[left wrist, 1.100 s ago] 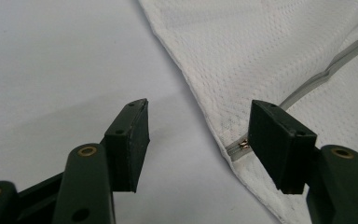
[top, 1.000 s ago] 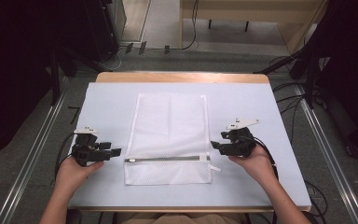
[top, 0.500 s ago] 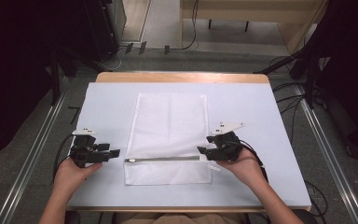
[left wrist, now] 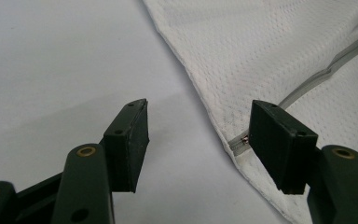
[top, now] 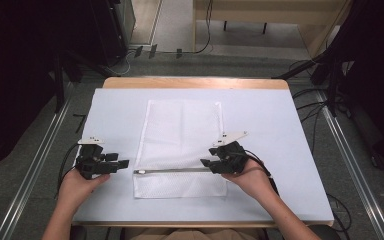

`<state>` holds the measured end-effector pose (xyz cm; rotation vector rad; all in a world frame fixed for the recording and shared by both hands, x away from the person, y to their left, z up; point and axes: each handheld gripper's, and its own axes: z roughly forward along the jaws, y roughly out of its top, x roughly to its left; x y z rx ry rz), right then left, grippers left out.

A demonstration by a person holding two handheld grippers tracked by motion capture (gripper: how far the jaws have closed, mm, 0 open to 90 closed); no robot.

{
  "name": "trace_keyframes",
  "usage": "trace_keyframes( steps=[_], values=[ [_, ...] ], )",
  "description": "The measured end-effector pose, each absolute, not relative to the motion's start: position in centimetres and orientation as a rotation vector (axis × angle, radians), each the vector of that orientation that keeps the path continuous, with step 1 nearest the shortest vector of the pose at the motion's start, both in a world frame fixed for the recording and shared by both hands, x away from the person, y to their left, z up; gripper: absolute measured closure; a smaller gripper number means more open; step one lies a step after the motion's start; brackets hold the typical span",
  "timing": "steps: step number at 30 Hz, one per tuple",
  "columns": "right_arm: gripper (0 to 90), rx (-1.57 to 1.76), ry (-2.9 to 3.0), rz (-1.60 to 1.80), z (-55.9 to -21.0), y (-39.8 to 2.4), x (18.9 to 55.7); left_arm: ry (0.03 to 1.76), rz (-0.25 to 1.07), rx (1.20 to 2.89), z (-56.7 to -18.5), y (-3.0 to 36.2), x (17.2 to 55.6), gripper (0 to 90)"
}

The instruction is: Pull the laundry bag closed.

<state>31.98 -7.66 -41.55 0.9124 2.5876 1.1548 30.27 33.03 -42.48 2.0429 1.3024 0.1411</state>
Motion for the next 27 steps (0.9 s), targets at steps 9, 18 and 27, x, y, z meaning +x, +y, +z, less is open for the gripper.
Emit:
trace_keyframes(
  steps=[9, 18, 27],
  values=[
    [46.6, 0.856, 2.609, 1.181, -41.2, -5.1, 32.1, 1.297, 0.14, 2.053, -42.5, 32.6, 30.6, 38.9],
    [46.1, 0.783, 2.655, 1.186, -41.4, -1.9, 32.0, 1.291, 0.137, 2.052, -42.6, 32.6, 30.8, 38.9],
    [48.0, 0.757, 2.699, 1.179, -41.9, 0.2, 31.8, 1.29, 0.131, 2.056, -42.7, 32.6, 30.9, 38.9]
  ],
)
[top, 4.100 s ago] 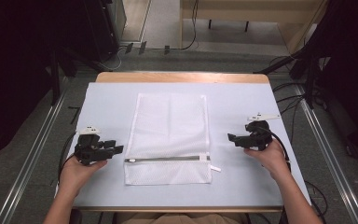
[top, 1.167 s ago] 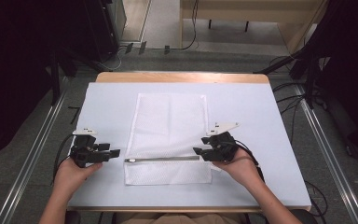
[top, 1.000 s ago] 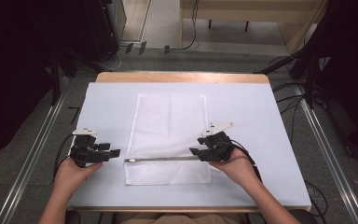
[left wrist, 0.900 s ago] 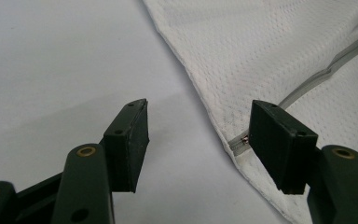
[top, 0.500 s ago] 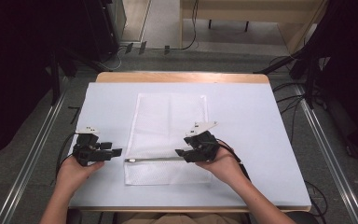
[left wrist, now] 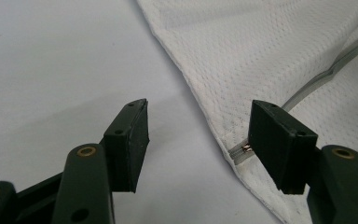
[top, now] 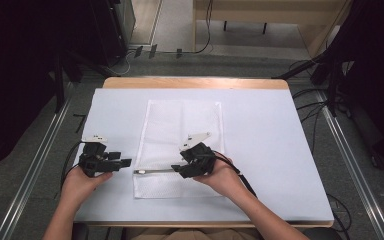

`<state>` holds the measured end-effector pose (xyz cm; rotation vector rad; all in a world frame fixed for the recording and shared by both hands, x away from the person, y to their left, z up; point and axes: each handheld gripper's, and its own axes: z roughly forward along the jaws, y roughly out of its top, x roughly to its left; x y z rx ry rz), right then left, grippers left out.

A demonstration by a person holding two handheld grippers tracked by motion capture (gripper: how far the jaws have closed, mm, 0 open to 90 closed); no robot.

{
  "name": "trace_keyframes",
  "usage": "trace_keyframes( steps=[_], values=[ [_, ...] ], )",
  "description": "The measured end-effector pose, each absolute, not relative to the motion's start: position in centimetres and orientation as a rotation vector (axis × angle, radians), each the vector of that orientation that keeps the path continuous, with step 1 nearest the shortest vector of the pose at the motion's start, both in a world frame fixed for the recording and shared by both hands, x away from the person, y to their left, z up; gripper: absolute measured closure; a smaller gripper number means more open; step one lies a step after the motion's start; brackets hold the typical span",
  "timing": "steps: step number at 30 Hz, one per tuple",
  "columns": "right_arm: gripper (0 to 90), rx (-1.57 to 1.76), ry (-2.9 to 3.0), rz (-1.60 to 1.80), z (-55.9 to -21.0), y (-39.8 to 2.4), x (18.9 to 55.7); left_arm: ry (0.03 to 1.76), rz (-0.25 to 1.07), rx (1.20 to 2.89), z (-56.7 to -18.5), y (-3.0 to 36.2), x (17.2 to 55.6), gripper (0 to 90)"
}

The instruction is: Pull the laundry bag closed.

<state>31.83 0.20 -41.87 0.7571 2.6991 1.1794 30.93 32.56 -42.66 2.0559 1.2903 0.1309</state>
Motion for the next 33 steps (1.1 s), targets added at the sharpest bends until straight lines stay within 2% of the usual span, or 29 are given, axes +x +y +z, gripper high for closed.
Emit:
trace_keyframes(
  steps=[8, 22, 33],
  values=[
    [51.5, 0.713, 2.743, 1.192, -42.8, 3.2, 31.5, 1.289, 0.13, 2.059, -42.7, 32.6, 31.0, 38.9],
    [73.4, 0.723, 2.841, 1.233, -44.5, 6.7, 31.4, 1.292, 0.133, 2.052, -42.7, 32.7, 31.0, 38.9],
    [73.6, 0.746, 2.879, 1.217, -45.7, 8.6, 31.4, 1.284, 0.137, 2.053, -42.5, 32.9, 30.6, 41.2]
  ],
)
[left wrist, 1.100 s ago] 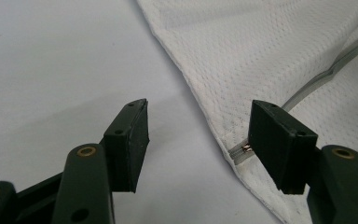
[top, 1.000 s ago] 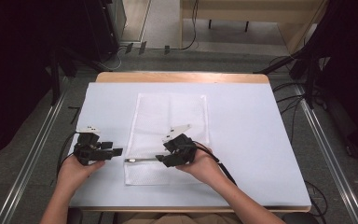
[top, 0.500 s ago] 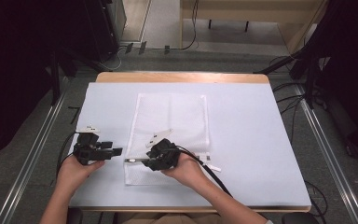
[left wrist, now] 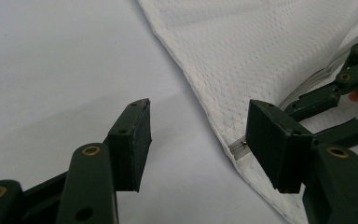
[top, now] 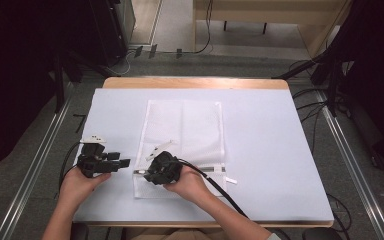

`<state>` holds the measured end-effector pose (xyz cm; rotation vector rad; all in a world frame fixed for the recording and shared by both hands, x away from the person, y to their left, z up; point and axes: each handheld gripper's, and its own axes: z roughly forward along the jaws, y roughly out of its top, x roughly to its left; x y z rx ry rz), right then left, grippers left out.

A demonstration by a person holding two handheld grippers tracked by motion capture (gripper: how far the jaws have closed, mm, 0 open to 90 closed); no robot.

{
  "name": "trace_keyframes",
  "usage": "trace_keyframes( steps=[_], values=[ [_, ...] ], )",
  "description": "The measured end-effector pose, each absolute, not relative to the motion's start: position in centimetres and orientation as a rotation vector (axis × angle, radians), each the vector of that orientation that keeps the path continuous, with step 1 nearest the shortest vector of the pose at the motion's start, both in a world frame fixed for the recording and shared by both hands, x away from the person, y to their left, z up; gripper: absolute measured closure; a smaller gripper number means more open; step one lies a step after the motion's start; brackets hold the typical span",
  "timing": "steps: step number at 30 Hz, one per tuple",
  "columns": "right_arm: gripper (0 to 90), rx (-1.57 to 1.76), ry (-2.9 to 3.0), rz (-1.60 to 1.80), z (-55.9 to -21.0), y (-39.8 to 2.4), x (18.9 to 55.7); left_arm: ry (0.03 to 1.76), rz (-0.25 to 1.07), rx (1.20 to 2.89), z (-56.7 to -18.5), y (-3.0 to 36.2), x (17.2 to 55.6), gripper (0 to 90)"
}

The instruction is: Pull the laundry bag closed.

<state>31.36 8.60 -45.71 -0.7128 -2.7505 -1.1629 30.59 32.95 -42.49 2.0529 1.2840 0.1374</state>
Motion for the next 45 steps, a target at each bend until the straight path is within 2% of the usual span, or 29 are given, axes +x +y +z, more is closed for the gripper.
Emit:
trace_keyframes(
  steps=[16, 28, 31, 45],
  values=[
    [74.3, -0.72, -2.724, -1.172, -46.1, 10.4, 31.6, 1.3, 0.12, 2.029, -42.6, 33.4, 30.6, 42.3],
    [85.1, -0.712, -2.774, -1.166, -46.3, 11.9, 32.0, 1.276, 0.114, 2.03, -42.7, 33.7, 30.6, 45.2],
    [87.5, -0.693, -2.79, -1.152, -46.1, 11.7, 32.2, 1.27, 0.109, 2.032, -42.7, 33.7, 30.6, 45.4],
    [87.6, -0.669, -2.775, -1.247, -43.9, 10.2, 32.7, 1.215, 0.078, 2.056, -42.7, 33.1, 30.5, 45.6]
  ],
)
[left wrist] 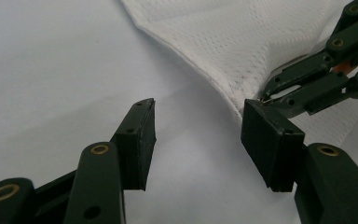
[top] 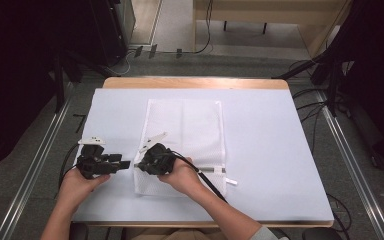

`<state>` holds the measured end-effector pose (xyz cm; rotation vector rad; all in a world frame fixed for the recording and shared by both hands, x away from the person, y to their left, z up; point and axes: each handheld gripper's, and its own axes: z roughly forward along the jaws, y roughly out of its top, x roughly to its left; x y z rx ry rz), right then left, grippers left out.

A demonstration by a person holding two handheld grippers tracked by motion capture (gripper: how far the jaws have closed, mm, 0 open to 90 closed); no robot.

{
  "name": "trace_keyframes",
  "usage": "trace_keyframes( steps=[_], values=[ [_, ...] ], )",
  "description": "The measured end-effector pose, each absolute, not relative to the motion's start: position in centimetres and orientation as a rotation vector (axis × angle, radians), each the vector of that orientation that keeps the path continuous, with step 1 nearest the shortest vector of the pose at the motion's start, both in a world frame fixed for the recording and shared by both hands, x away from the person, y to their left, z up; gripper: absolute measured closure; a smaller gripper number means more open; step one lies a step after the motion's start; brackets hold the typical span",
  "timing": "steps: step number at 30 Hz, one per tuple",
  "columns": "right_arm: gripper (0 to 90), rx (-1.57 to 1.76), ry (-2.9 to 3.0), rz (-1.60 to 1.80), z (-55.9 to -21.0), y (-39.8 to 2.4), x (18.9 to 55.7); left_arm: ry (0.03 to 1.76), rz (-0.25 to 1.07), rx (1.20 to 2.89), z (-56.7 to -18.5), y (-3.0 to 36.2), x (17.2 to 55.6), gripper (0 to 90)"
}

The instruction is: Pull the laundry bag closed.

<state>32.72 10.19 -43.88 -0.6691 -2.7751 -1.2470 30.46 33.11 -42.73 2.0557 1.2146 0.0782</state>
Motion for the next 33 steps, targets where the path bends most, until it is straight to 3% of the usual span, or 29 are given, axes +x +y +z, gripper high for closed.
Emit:
trace_keyframes(
  steps=[15, 23, 33],
  values=[
    [87.6, -0.673, -2.764, -1.267, -43.0, 9.9, 33.5, 1.084, -0.049, 2.129, -43.3, 31.3, 30.4, 46.0],
    [87.6, -0.604, -2.756, -1.279, -42.5, 9.9, 33.2, 1.036, -0.089, 2.195, -43.9, 30.3, 30.5, 51.2],
    [87.6, -0.512, -2.751, -1.241, -42.5, 9.9, 32.9, 0.99, -0.091, 2.211, -43.9, 30.3, 30.5, 71.9]
  ],
)
